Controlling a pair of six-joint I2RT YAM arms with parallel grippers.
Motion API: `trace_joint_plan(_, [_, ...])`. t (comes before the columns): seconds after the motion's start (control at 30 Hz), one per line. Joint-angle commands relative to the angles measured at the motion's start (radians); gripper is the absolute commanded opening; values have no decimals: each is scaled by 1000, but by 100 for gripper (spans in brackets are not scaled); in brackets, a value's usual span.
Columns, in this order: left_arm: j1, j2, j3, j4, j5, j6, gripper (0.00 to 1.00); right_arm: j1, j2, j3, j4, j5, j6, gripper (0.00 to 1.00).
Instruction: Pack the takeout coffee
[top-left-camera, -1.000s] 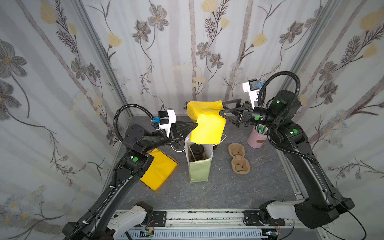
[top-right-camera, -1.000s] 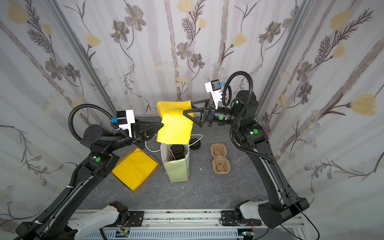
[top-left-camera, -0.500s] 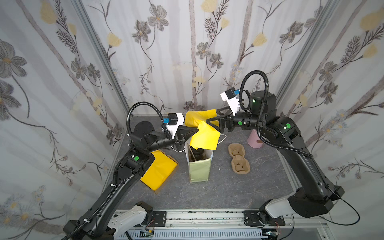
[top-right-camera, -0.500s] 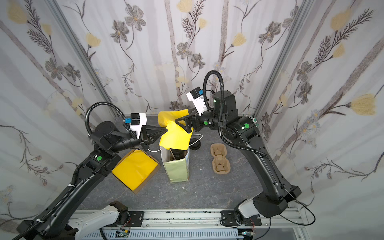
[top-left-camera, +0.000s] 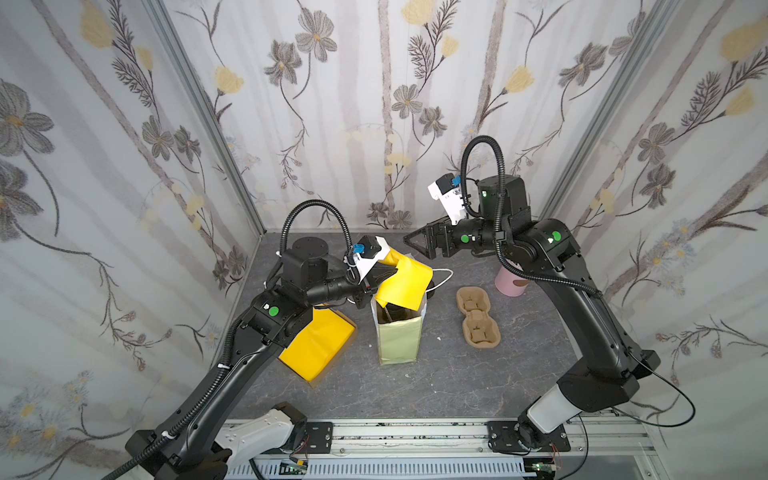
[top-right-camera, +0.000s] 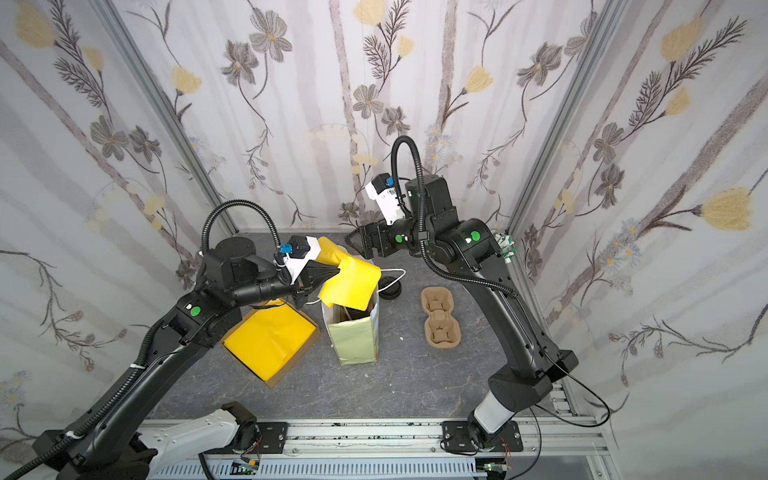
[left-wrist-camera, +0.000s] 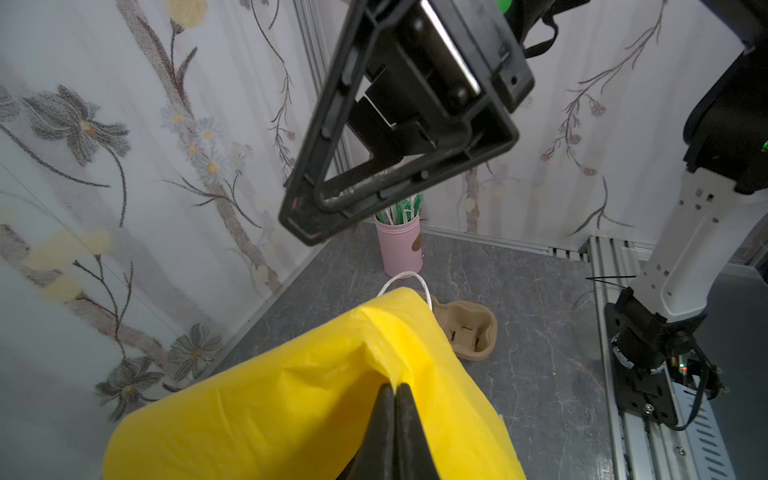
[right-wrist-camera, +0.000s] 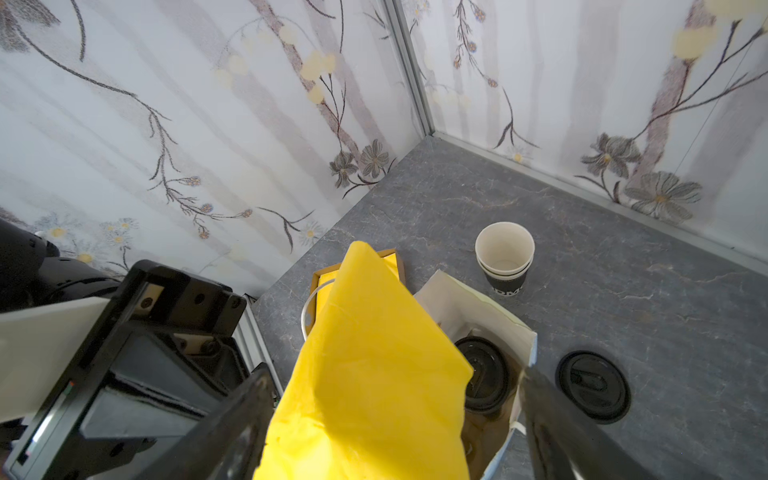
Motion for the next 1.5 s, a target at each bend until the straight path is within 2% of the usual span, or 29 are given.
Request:
trace_joint_plan(0.0, [-17, 33, 71, -134, -98, 141, 0, 4, 48, 61, -113, -31, 72, 88])
trace_joint_plan(0.1, [-39, 51, 108, -177, -140, 180, 0, 7, 78, 88, -139, -68, 93, 86])
trace_joint_plan(0.3, [-90, 119, 194, -338, -243, 286, 0, 25, 105, 130, -190, -57, 92, 86])
trace_joint_plan(0.47, [-117, 145, 240, -372, -280, 319, 0, 28, 130, 131, -246, -13, 76, 84])
trace_joint_plan(0.8, [-196, 227, 318, -452, -390, 381, 0, 52, 171, 131, -260, -53, 86, 79])
trace_joint_plan(0.97, [-225, 258, 357, -475, -451, 403, 0, 53, 190, 132, -303, -10, 88, 73])
trace_joint_plan(1.17, [-254, 283, 399, -496, -497, 431, 0, 53, 202, 137, -321, 14, 99, 53])
trace_joint_plan(1.37, [-258, 286, 403, -502, -511, 437, 0, 50, 204, 174, -331, 37, 101, 25])
trace_joint_plan(1.47, [-260, 282, 395, -500, -507, 432, 0, 46, 200, 176, -330, 41, 100, 17])
